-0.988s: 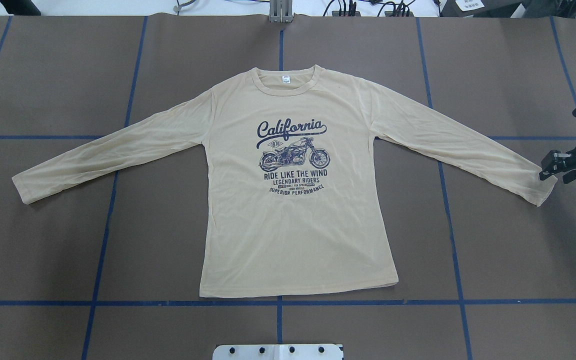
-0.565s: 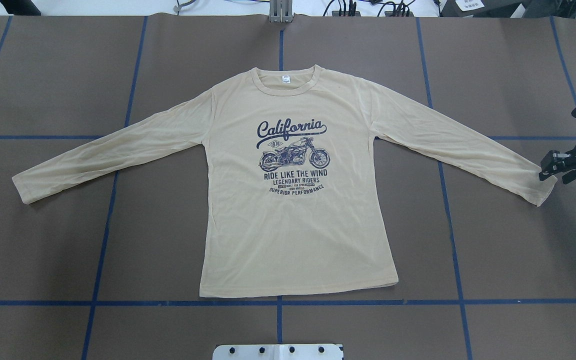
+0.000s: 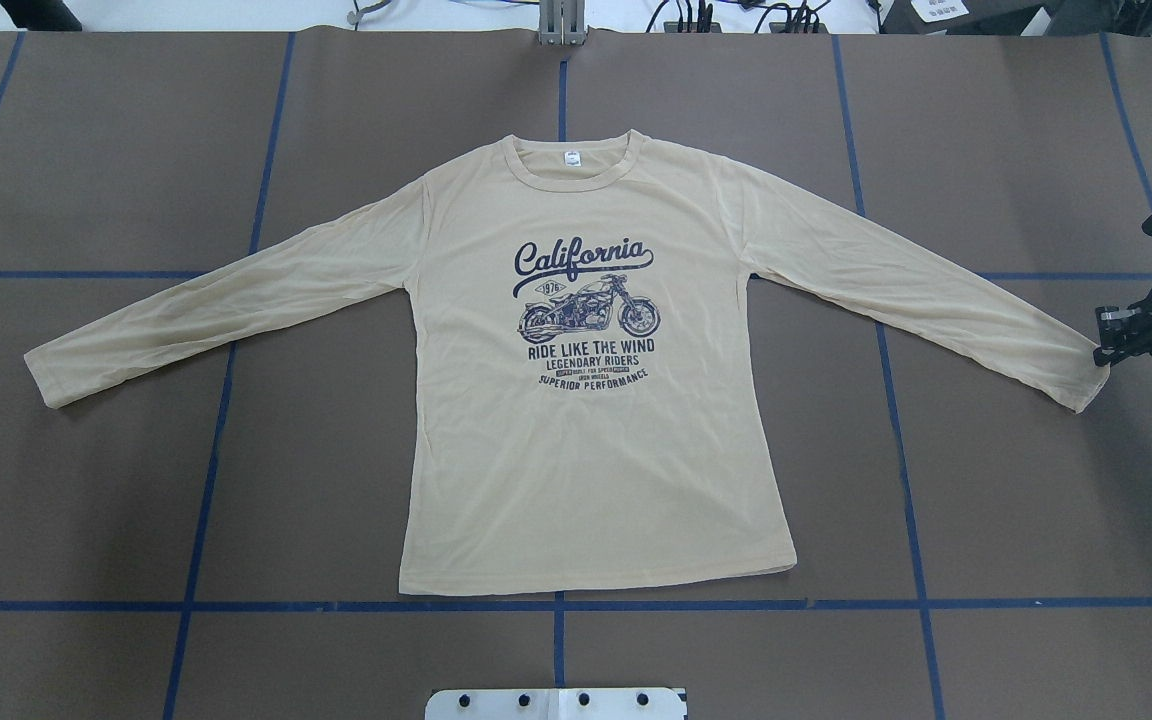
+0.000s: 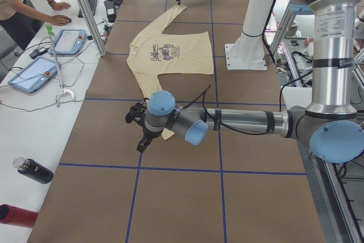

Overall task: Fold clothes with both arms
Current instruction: 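Grasp the sleeve cuff with the right gripper and carry it across the shirt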

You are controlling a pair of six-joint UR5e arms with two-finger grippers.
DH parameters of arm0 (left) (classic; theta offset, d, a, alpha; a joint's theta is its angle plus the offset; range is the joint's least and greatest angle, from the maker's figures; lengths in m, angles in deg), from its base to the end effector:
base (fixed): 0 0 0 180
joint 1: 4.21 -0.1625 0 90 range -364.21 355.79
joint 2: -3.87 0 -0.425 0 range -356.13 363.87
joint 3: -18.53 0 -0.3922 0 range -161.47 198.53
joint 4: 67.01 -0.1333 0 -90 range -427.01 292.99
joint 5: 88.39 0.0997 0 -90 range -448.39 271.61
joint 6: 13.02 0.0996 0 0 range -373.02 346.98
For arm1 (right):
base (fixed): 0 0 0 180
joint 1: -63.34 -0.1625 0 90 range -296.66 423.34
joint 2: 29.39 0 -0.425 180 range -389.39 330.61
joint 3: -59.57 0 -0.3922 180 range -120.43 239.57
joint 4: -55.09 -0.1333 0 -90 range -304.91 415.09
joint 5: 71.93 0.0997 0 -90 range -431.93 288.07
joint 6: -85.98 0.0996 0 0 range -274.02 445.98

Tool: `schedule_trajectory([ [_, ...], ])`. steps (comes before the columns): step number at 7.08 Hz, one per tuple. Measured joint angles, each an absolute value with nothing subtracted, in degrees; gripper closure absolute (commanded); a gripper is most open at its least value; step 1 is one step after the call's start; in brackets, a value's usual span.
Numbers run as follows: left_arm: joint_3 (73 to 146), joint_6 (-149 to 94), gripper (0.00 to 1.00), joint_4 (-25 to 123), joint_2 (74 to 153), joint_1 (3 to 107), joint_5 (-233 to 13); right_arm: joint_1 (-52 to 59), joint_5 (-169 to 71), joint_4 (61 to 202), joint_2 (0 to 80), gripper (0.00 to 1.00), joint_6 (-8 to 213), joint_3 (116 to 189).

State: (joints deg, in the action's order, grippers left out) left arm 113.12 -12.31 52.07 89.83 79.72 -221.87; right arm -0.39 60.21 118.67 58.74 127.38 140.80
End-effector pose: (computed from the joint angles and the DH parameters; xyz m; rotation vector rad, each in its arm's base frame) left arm -0.0132 -0.4888 0.5962 0.4578 0.7657 0.3065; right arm -0.1714 -0.4974 0.6707 -0.1354 -0.7859 0.1247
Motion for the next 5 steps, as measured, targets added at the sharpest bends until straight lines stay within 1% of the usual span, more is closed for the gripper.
schedule_trajectory([
  [1, 113.2, -12.3, 0.0, 52.1, 89.6, 79.7, -221.9, -0.6, 60.6, 118.7, 58.7, 1.0, 127.4, 141.3],
  [2, 113.4, -12.3, 0.0, 52.1, 89.5, 79.7, -221.9, -1.2, 61.4, 119.7, 58.7, 1.0, 127.6, 143.5],
  [3, 113.5, -12.3, 0.0, 52.1, 89.5, 79.7, -222.0, -1.6, 62.1, 122.9, 57.7, 1.0, 129.2, 147.7],
  [4, 113.6, -12.3, 0.0, 52.1, 89.5, 79.7, -222.0, -0.5, 62.1, 127.8, 54.4, 1.0, 133.9, 152.4],
  [5, 113.6, -12.3, 0.0, 52.2, 89.4, 79.7, -222.1, 3.0, 61.1, 132.2, 48.3, 1.0, 141.6, 155.4],
])
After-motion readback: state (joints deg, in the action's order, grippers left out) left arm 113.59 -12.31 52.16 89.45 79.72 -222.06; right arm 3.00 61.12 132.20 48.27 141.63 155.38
